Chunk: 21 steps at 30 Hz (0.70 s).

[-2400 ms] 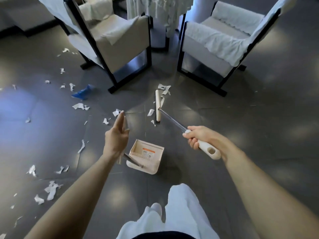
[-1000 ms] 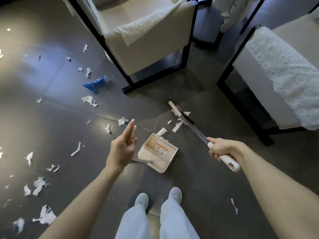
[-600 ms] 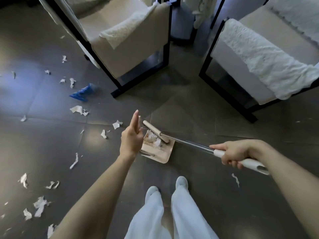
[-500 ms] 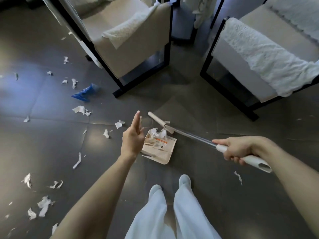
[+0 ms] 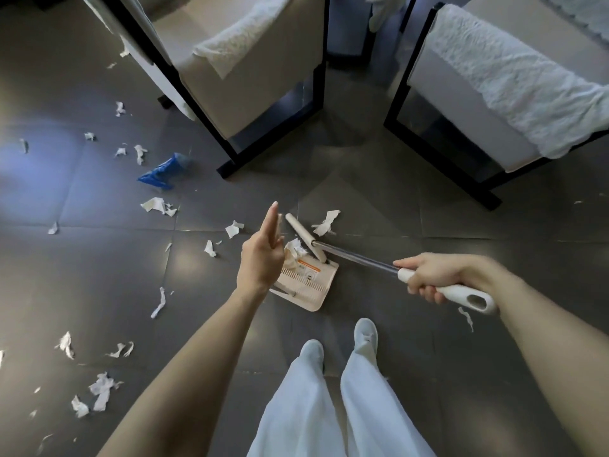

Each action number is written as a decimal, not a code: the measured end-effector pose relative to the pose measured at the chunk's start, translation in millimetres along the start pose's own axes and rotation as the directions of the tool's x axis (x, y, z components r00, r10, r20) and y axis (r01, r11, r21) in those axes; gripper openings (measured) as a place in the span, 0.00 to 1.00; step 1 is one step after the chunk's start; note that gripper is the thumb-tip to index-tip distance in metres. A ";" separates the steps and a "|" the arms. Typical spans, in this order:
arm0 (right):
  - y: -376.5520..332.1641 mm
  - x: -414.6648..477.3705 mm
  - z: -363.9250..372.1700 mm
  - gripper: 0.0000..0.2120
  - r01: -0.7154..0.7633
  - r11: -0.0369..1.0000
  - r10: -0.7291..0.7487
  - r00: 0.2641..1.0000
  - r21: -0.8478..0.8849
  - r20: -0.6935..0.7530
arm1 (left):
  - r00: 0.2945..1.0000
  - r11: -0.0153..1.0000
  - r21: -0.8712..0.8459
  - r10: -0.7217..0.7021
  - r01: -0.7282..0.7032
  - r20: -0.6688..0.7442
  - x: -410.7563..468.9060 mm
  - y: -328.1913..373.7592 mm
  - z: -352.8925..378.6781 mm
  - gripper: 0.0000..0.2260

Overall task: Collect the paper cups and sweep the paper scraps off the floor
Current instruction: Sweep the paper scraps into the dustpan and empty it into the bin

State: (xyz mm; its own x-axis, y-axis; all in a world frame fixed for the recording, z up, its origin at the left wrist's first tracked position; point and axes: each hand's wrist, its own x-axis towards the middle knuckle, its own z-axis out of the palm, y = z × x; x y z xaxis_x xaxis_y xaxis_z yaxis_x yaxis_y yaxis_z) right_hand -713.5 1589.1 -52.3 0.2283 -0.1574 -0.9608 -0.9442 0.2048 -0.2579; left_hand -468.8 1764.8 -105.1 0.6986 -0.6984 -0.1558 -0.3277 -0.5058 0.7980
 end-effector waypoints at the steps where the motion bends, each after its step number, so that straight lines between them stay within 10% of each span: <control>1: -0.1 -3.5 -6.3 0.36 0.001 1.000 -0.001 1.000 -0.002 0.007 | 1.000 1.000 -0.006 0.001 -0.001 0.002 0.4 -0.3 -0.5 0.32; 13: -46.3 33.3 -46.4 0.39 0.059 0.990 -0.088 0.968 -0.128 -0.233 | 0.998 0.988 -0.143 -0.067 0.065 -0.009 31.4 -2.3 -0.3 0.36; 21: -39.6 59.6 -4.3 0.36 -0.011 0.992 0.001 0.997 -0.129 -0.072 | 1.000 0.990 -0.139 -0.029 0.030 0.010 47.4 7.4 2.5 0.33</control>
State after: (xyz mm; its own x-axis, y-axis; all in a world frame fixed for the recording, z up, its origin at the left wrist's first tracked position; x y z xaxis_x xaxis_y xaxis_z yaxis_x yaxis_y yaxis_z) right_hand -663.5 1567.5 -98.9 0.2094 -0.2260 -0.9514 -0.9693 0.0798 -0.2324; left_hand -439.7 1726.7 -108.1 0.7013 -0.6885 -0.1848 -0.2146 -0.4511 0.8663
